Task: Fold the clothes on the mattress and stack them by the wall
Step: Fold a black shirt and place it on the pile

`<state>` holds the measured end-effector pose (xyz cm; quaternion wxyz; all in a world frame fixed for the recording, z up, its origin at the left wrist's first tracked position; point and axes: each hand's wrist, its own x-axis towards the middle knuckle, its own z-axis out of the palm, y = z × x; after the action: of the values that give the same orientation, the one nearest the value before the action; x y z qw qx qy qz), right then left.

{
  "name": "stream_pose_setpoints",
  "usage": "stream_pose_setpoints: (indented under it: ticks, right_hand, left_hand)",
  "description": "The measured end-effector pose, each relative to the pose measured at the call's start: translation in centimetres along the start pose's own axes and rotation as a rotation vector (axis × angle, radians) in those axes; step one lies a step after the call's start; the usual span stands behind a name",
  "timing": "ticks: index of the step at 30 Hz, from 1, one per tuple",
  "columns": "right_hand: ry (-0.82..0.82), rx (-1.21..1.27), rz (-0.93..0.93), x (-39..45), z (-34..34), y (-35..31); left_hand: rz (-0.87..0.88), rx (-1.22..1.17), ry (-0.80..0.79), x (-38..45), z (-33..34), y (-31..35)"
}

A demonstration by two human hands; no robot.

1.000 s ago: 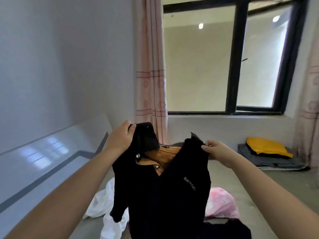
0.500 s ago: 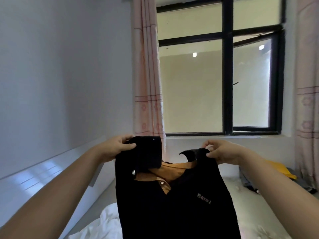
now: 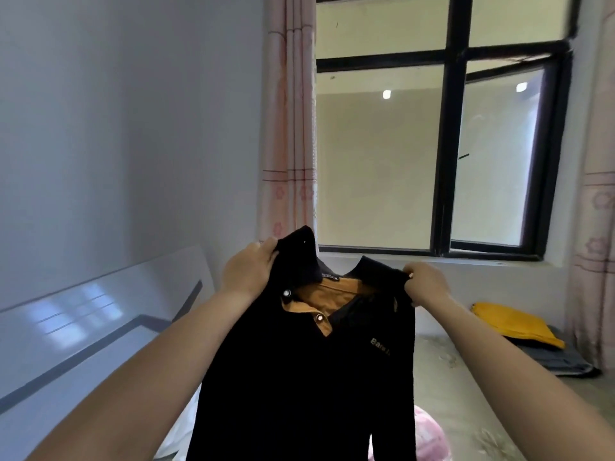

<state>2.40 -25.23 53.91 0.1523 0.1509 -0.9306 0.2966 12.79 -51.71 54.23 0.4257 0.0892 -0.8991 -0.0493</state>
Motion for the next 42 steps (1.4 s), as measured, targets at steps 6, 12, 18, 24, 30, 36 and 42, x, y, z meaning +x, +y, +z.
stream_pose_setpoints:
  ticks: [6, 12, 18, 24, 30, 36, 42]
  right_hand:
    - [0.184, 0.03, -0.096, -3.0, 1.7, -0.7]
    - [0.384, -0.247, -0.336, -8.3, 1.8, -2.1]
    - [0.714, -0.238, -0.539, -17.5, 1.0, -4.1]
    - [0.696, -0.304, -0.389, -26.5, 0.0, -4.1]
    - [-0.145, -0.426, 0.024, -31.9, 4.2, -5.6]
    - [-0.861, -0.118, -0.08, -35.2, 14.9, -6.0]
    - [-0.874, 0.279, -0.065, -29.8, 20.1, -9.5]
  left_hand:
    - [0.11, 0.199, -0.036, -2.6, -0.4, -1.3]
    - [0.131, 0.184, -0.057, -6.8, -3.3, -3.4]
    - [0.181, -0.011, 0.019, -13.5, -8.8, -4.8]
    - [0.252, -0.063, 0.043, -20.0, -13.6, -8.1]
    - [0.338, -0.061, -0.094, -24.9, -14.2, -7.4]
    - [0.256, -0.029, -0.205, -24.5, -12.1, -7.3]
    - [0.115, 0.071, -0.064, -17.4, -12.5, -9.5]
